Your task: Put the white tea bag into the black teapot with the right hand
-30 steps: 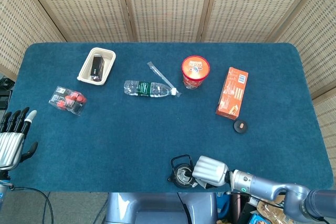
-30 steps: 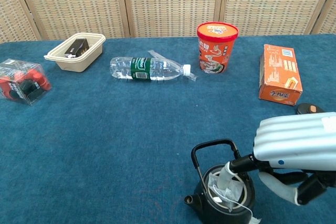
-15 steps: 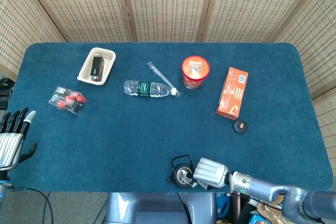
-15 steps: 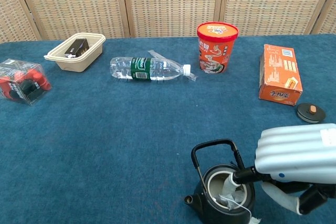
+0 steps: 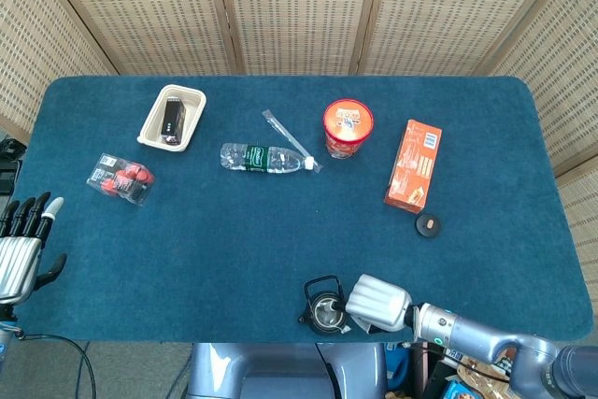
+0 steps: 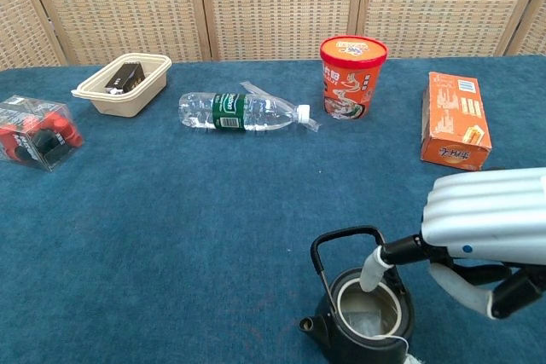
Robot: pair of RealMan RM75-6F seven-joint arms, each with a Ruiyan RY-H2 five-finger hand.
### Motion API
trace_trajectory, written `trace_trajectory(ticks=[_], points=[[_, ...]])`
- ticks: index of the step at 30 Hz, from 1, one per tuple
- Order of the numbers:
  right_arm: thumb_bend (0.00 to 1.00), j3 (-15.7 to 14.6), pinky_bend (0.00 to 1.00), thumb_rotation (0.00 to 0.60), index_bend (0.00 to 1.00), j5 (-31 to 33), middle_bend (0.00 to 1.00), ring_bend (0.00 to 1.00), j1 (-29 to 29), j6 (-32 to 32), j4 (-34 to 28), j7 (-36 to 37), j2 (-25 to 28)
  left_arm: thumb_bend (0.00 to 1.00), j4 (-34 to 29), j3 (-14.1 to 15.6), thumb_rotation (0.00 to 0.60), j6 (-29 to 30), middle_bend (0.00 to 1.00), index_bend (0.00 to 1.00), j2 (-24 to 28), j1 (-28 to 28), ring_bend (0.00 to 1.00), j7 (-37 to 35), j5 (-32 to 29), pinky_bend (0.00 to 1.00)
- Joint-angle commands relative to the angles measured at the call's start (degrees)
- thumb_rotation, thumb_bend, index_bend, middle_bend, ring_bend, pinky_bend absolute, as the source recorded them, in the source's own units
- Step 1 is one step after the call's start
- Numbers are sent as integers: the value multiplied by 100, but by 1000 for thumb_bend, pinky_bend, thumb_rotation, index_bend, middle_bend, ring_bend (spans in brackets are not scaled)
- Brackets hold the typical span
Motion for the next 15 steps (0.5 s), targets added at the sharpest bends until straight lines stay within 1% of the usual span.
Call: trace_trajectory(ticks=[1, 12, 13, 15], points=[[1000, -11, 1000, 486, 253, 6, 990, 990, -6, -23, -7, -17, -6, 369, 4, -2, 600, 2, 0, 34, 0, -1, 0, -2, 1, 0], [1000, -33, 1000, 486, 253, 61, 990, 990, -74, -99, 40, -117, -98, 369, 15, -4, 600, 15, 0, 34, 7, 8, 0, -20, 4, 0], [1000, 48, 1000, 486, 253, 110, 990, 990, -115, 63, 21, -97, -32, 369, 13, -13, 600, 23, 0, 34, 4, 7, 0, -26, 2, 0], [1000, 99, 1000, 488, 253, 142, 989, 990, -166, 225, -1, -49, 53, 369, 18, -15, 600, 21, 0, 34, 0, 7, 0, -30, -3, 0]])
